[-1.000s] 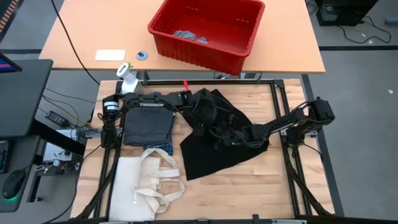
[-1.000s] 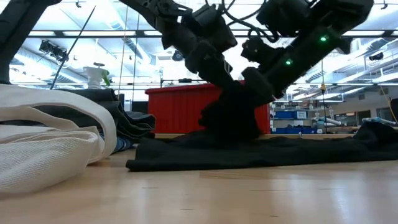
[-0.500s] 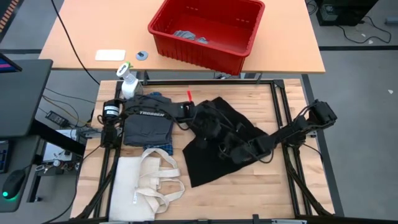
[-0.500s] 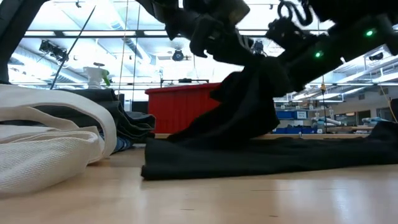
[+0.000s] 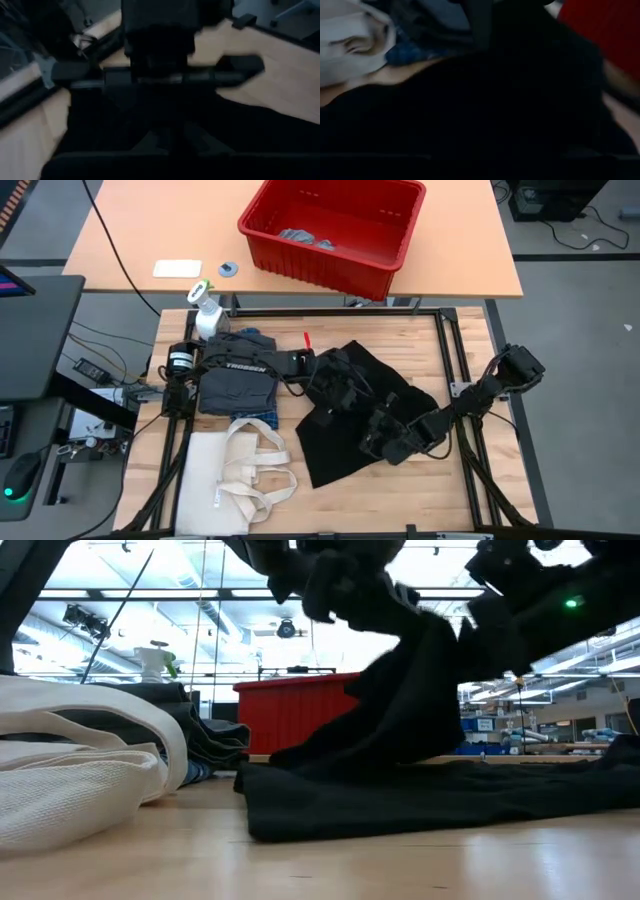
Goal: Fold Laundry from Bin
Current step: Fold the black shirt
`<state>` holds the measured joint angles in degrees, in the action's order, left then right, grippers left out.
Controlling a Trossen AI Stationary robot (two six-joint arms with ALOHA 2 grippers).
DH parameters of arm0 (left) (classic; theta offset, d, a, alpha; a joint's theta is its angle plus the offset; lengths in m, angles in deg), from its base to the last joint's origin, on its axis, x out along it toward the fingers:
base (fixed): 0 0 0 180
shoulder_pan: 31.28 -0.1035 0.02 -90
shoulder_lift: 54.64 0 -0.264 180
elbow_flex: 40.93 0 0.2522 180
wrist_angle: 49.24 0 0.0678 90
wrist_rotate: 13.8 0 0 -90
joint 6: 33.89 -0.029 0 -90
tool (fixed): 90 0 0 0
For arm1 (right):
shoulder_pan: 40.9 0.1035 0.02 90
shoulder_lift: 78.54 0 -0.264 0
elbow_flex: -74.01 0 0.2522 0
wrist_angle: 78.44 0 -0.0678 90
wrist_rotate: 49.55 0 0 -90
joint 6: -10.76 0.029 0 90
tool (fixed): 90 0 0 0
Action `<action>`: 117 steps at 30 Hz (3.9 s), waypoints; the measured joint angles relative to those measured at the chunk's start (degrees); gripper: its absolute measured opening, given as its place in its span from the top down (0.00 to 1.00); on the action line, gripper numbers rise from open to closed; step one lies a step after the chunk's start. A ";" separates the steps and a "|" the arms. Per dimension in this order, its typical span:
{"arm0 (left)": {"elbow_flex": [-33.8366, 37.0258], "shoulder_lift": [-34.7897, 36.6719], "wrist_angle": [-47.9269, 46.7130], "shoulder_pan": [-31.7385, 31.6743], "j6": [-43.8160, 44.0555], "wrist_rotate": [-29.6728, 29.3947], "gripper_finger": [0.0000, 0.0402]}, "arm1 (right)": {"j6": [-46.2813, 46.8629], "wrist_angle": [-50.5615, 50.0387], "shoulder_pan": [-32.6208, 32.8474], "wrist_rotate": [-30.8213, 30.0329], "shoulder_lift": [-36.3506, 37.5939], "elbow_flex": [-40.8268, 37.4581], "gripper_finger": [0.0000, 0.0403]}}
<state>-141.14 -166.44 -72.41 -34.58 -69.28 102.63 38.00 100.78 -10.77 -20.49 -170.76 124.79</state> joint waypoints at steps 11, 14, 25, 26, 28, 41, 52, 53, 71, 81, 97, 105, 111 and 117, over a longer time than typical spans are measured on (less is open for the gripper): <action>0.11 -8.96 11.63 2.38 0.26 -0.03 0.98 | 26.11 -21.60 1.25 12.40 0.00 0.04 0.63; 0.11 -10.11 13.98 2.86 0.18 0.03 0.98 | 30.85 -25.86 1.37 17.08 0.00 0.30 0.63; 0.09 -13.84 15.75 2.76 1.45 -3.44 0.94 | 41.65 -36.53 1.35 26.10 0.02 0.35 0.63; 0.09 -13.84 15.80 2.76 1.24 -3.44 0.90 | 41.80 -36.53 1.35 26.11 0.02 0.35 0.63; 0.07 -13.84 15.70 2.79 1.18 -3.46 0.80 | 41.84 -36.28 1.35 26.26 0.02 0.35 0.63; -0.09 -4.18 3.61 2.18 2.82 -10.74 0.23 | 46.52 -44.29 2.81 31.92 6.98 0.37 0.63; 5.14 -2.24 -5.86 -5.87 7.07 -10.26 0.29 | 49.12 -54.23 4.67 28.41 20.36 0.37 0.63; 6.48 -2.35 -5.63 -6.98 8.08 -10.26 0.30 | 47.58 -53.37 4.55 26.59 21.20 0.37 0.63; 14.49 -2.26 6.40 -11.08 13.07 -11.20 0.36 | -6.84 -28.42 -11.38 21.55 5.19 13.85 0.62; 22.68 -2.19 14.93 -11.73 12.87 -11.08 0.36 | -5.05 -39.13 -12.37 23.13 -6.36 27.19 0.39; 26.91 -2.19 22.99 -11.27 15.79 -11.33 0.36 | 3.25 -42.10 -16.19 21.02 -15.58 27.52 0.43; 26.88 -2.19 22.93 -11.64 16.15 -11.49 0.36 | 12.19 -53.12 -14.01 21.77 -13.49 27.52 0.95; 26.86 -2.19 22.78 -12.01 16.62 -11.57 0.36 | 31.48 -71.76 -10.10 23.09 -10.17 27.52 0.90; 26.86 -2.19 22.74 -12.01 16.62 -11.61 0.36 | 39.51 -80.62 -6.50 27.73 -10.12 24.28 0.93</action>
<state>-114.28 -168.63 -49.67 -46.59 -52.66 91.02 77.51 20.16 -17.27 7.24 -180.88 149.07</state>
